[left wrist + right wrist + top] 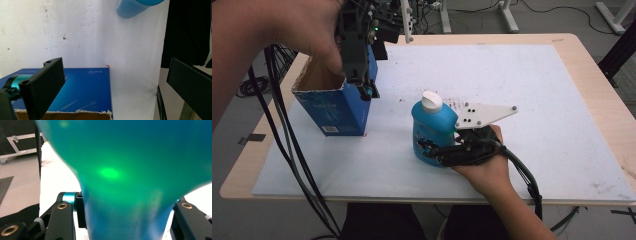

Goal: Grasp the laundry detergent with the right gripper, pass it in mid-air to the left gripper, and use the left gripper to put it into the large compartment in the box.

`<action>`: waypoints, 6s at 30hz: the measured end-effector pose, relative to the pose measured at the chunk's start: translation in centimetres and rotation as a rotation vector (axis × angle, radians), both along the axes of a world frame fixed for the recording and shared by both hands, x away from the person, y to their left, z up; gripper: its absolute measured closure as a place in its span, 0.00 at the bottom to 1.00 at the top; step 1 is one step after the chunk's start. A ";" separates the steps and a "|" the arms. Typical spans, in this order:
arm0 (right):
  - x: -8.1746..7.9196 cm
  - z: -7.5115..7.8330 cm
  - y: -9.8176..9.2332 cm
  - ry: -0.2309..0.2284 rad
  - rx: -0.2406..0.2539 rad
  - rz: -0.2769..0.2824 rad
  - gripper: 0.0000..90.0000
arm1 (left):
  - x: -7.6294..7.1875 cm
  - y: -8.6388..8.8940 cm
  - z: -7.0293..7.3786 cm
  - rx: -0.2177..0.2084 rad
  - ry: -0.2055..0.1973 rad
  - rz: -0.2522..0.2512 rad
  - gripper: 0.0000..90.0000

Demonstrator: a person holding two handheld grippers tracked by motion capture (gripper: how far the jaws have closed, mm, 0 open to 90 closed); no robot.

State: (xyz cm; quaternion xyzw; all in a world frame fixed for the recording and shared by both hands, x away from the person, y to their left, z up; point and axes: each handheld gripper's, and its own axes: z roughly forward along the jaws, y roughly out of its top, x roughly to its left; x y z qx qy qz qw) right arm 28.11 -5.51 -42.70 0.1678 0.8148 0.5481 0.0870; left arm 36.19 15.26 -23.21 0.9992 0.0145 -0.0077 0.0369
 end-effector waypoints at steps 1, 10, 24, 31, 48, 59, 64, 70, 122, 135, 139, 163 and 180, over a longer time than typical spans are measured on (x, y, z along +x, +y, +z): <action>0.0 0.0 0.0 -0.002 0.000 0.000 0.51 | 0.0 0.0 0.0 0.001 0.001 -0.004 0.02; 0.3 0.5 -0.3 -0.005 -0.015 0.024 0.51 | -0.3 -0.6 0.1 -0.012 0.009 -0.027 0.02; 1.6 3.5 -0.7 -0.005 -0.030 0.101 0.51 | -1.3 -2.9 1.0 -0.034 0.002 -0.080 0.02; 2.3 5.5 -0.9 -0.007 -0.030 0.156 0.51 | -1.6 -4.5 1.4 -0.032 0.002 -0.095 0.02; 3.8 8.7 0.7 0.008 -0.058 0.289 0.51 | -2.6 -7.1 2.2 -0.024 0.012 -0.106 0.02; 3.9 9.1 1.2 0.037 -0.052 0.331 0.51 | -2.9 -7.9 2.4 0.010 0.021 -0.073 0.02; 4.0 9.2 1.1 0.039 -0.028 0.334 0.52 | -2.8 -8.1 2.2 0.031 0.023 -0.055 0.02; 4.1 9.2 0.9 0.042 -0.021 0.334 0.51 | -2.7 -8.2 2.0 0.042 0.025 -0.058 0.03; 4.3 8.9 1.0 0.049 -0.001 0.341 0.52 | -2.7 -8.6 1.9 0.069 0.025 -0.042 0.29; 4.2 8.9 1.1 0.050 0.006 0.347 0.52 | -2.7 -8.7 1.9 0.066 0.035 -0.039 0.41; 4.3 8.9 1.1 0.041 0.005 0.348 0.52 | -2.7 -8.7 1.9 0.062 0.051 -0.034 0.43; 4.0 9.2 -0.4 0.048 -0.030 0.351 0.18 | -2.5 -8.5 2.2 0.058 0.062 -0.007 0.44; 4.3 11.0 -3.0 -0.012 -0.107 0.252 0.03 | -1.6 -7.0 2.9 0.061 0.069 0.063 0.44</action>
